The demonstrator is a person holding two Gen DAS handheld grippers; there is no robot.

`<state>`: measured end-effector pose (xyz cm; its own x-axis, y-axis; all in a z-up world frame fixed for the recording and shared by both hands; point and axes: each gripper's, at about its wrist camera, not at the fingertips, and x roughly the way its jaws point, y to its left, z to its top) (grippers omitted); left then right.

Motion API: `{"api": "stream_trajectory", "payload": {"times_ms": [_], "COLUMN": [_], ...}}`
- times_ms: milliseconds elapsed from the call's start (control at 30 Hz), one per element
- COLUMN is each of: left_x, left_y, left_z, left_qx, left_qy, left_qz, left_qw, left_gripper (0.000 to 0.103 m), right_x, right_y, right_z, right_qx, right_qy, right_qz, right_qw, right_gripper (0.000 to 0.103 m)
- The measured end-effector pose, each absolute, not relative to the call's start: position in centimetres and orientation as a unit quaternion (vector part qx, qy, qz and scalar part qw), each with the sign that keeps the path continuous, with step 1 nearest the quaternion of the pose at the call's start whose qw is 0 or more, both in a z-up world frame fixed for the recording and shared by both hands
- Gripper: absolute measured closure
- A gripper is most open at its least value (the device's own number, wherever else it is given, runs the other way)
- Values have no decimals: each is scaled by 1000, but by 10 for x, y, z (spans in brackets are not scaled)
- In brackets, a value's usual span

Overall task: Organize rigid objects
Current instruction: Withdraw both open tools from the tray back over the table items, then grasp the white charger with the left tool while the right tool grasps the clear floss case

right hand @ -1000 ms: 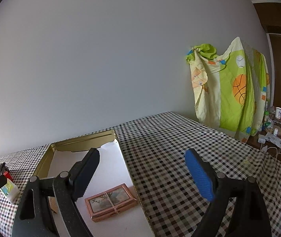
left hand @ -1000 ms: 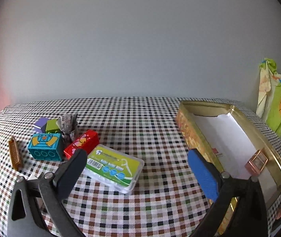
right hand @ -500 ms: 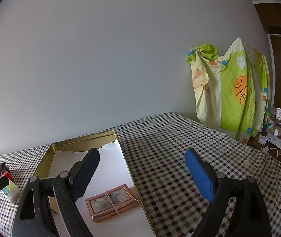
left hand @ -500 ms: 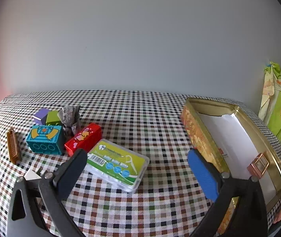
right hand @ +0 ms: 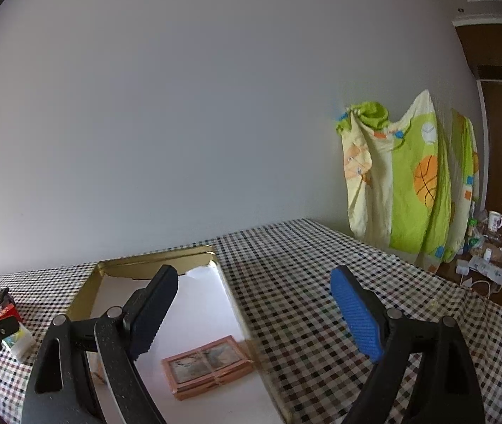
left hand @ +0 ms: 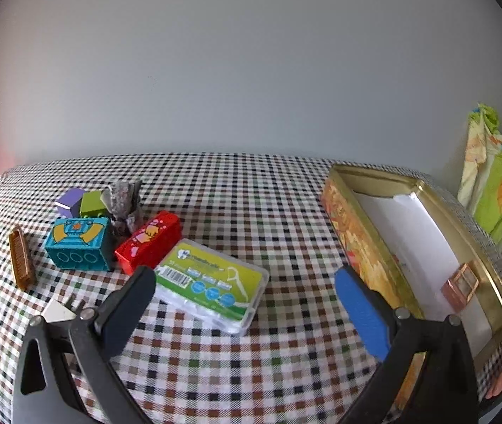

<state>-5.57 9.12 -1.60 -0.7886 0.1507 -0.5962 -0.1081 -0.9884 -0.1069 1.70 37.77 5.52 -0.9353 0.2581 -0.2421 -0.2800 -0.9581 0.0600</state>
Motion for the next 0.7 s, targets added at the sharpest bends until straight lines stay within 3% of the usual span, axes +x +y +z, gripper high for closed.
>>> {"api": "stream_trajectory", "payload": {"times_ms": [300,700], "left_x": [-46,-55], "left_y": [28,-32], "left_z": [-15,-35], "left_qx": [-321,-396], "left_qy": [-23,-23], "left_qz": [944,917], "left_qw": [73,46], "left_gripper": [0,0], "right_x": [27,8], "right_y": [303,199], "right_z": [57,58], "right_qx": [-112,-151], "right_qy": [43,24], "right_qz": [991,987], "right_qw": [66,-54], "right_gripper": [13,13]}}
